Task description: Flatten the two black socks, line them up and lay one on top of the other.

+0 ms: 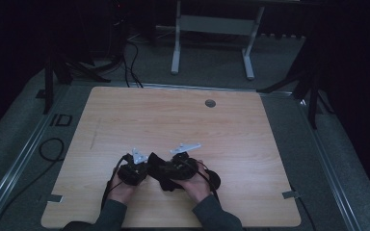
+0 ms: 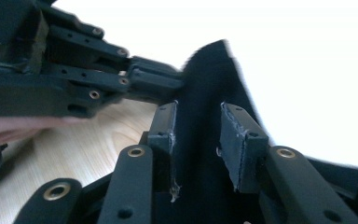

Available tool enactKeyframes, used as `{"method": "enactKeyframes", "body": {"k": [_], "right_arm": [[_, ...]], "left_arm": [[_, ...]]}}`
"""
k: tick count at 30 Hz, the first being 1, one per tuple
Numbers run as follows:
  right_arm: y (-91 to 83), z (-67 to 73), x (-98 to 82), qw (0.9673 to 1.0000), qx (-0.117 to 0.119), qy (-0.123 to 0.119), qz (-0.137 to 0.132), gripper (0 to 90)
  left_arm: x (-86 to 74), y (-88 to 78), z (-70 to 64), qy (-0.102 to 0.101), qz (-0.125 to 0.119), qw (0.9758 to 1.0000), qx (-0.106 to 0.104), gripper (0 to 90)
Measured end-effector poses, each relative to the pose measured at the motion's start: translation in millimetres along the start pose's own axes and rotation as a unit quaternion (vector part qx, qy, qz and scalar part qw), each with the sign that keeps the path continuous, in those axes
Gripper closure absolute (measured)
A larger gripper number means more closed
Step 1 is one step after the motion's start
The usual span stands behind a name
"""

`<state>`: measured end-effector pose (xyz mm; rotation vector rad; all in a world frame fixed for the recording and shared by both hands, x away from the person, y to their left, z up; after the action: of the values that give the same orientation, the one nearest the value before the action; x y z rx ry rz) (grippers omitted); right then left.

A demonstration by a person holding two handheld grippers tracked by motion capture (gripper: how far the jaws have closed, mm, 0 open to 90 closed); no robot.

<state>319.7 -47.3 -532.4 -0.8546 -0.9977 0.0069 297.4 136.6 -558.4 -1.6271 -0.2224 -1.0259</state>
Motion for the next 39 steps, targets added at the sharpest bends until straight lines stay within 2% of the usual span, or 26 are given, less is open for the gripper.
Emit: {"method": "enactKeyframes", "body": {"k": [5,8,11,15,17,19,22,25,28,32,34,36,39], "right_arm": [[-39.1,-23.4,-11.6,0.9985,-0.033,0.025,-0.034,66.8],[-52.7,-35.9,-19.4,0.9974,-0.054,0.033,-0.035,67.1],[-61.7,-50.2,-30.5,0.9951,-0.079,0.051,-0.03,67.3],[-63.8,-66.7,-43.6,0.9902,-0.116,0.072,-0.028,67.0],[-61.8,-75.9,-46.8,0.9881,-0.125,0.086,-0.028,66.9],[-58.6,-85.3,-46.8,0.9865,-0.126,0.101,-0.029,65.9],[-52.7,-91.1,-46.1,0.9859,-0.119,0.115,-0.023,64.3],[-43.7,-92.4,-45.3,0.9863,-0.122,0.111,-0.009,64.0],[-38.6,-91.9,-41.8,0.9867,-0.132,0.095,-0.002,65.4],[-35.3,-84.8,-40.4,0.9874,-0.145,0.063,0.013,75.2],[-34.4,-79.8,-40.7,0.9862,-0.158,0.043,0.02,80.9],[-35.0,-78.5,-41.4,0.9866,-0.155,0.045,0.023,84.3],[-41.4,-75.4,-42.7,0.9872,-0.151,0.05,0.013,85.9]], "left_arm": [[-0.1,0.0,-0.3,0.0,0.0,1.0,0.001,84.6],[-0.3,-0.1,-0.7,0.001,0.0,1.0,0.002,84.6],[-0.3,-0.3,-0.6,0.002,0.0,1.0,0.002,84.5],[-0.7,-0.6,-0.9,0.003,0.001,1.0,0.002,84.4],[-0.7,-0.6,-1.2,0.003,0.001,1.0,0.002,84.4],[-0.8,-0.8,-1.5,0.002,0.001,1.0,0.002,84.4],[-0.9,-0.8,-1.4,0.002,0.001,1.0,0.001,84.4],[-1.0,-0.8,-1.3,0.002,0.001,1.0,0.001,84.3],[-1.1,-1.0,-1.4,0.001,0.001,1.0,0.001,84.3],[-1.3,-0.9,-1.3,-0.001,0.001,1.0,0.001,84.2],[-1.4,-0.9,-1.3,-0.001,0.001,1.0,0.001,84.2],[-1.6,-1.1,-1.4,-0.001,0.001,1.0,0.001,84.2],[-1.8,-0.9,-0.9,-0.004,0.0,1.0,0.0,84.1]]}}
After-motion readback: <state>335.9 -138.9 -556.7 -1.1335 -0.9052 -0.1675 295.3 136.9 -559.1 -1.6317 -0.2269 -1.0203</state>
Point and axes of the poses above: each handheld gripper's, and its own axes: y roughly forward along the jaws, x roughly out of its top, z roughly to its left, the point moved 1 cm from there along y, roughly forward along the jaws, and after that the axes turned 3 degrees about -z, right-handed, at the moved point
